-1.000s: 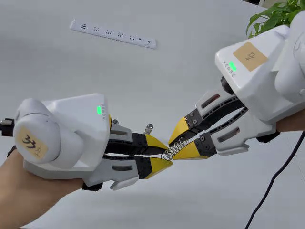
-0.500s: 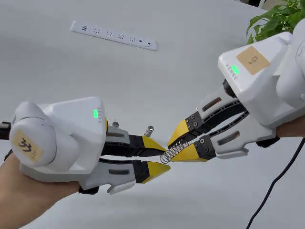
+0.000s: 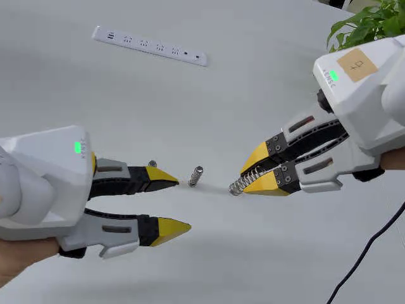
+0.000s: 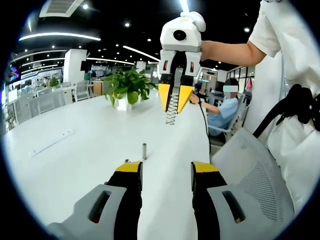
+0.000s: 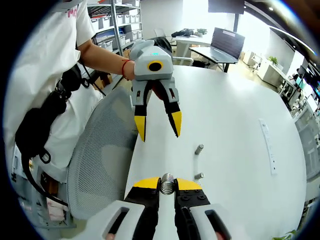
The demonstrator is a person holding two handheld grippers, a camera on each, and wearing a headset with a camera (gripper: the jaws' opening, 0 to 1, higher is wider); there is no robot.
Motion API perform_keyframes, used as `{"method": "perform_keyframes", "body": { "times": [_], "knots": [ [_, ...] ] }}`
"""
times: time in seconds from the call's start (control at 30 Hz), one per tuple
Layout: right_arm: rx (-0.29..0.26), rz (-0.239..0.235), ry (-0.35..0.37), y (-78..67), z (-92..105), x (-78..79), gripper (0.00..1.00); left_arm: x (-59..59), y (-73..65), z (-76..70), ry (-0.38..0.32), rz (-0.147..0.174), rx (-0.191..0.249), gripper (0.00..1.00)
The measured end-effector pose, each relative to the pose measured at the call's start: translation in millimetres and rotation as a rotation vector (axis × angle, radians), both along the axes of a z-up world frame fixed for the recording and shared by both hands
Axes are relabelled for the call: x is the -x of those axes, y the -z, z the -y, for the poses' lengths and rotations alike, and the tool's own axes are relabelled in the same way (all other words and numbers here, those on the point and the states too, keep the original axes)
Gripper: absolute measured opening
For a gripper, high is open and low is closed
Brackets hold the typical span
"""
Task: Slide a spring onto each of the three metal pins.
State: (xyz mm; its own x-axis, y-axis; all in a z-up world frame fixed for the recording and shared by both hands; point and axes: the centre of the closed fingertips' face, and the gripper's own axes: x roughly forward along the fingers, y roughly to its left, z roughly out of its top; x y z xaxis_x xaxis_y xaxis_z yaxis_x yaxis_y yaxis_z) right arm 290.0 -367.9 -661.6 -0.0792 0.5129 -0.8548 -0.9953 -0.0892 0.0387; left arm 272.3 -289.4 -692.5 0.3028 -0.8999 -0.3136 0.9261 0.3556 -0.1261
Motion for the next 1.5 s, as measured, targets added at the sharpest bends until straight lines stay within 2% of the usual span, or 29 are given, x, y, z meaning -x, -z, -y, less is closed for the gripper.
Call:
{"method": "perform_keyframes", "body": {
  "times": [0.3,0.57,0.73,0.93,1.07,1.2,1.23,1.37,1.5],
  "knots": [
    [0.066,0.035,0.105,15.3,28.9,-33.4,0.06,-9.4,12.5,-36.3,-0.064,-0.011,-0.033,0.51],
    [0.129,0.061,0.147,36.7,43.4,-53.5,0.06,-15.0,18.7,-53.6,-0.099,-0.019,-0.027,0.65],
    [0.144,0.060,0.164,49.2,44.1,-57.8,0.06,-18.7,21.2,-57.8,-0.107,-0.022,-0.014,0.73],
    [0.161,0.062,0.175,62.8,44.2,-62.3,0.06,-21.4,22.6,-59.9,-0.119,-0.031,-0.005,0.79],
    [0.170,0.054,0.178,76.7,45.4,-67.1,0.06,-22.6,24.3,-60.2,-0.123,-0.040,0.003,0.84],
    [0.179,0.046,0.180,84.4,46.4,-68.3,0.06,-23.4,25.1,-60.7,-0.125,-0.042,0.006,0.85],
    [0.182,0.043,0.181,90.0,48.1,-70.1,0.06,-23.4,25.7,-60.7,-0.124,-0.045,0.007,0.85],
    [0.193,0.045,0.178,96.1,50.0,-74.1,0.06,-22.7,27.6,-60.0,-0.118,-0.053,0.007,0.87],
    [0.204,0.046,0.171,97.0,47.7,-71.6,0.06,-22.2,29.9,-59.9,-0.118,-0.062,0.004,0.87]
  ]
}}
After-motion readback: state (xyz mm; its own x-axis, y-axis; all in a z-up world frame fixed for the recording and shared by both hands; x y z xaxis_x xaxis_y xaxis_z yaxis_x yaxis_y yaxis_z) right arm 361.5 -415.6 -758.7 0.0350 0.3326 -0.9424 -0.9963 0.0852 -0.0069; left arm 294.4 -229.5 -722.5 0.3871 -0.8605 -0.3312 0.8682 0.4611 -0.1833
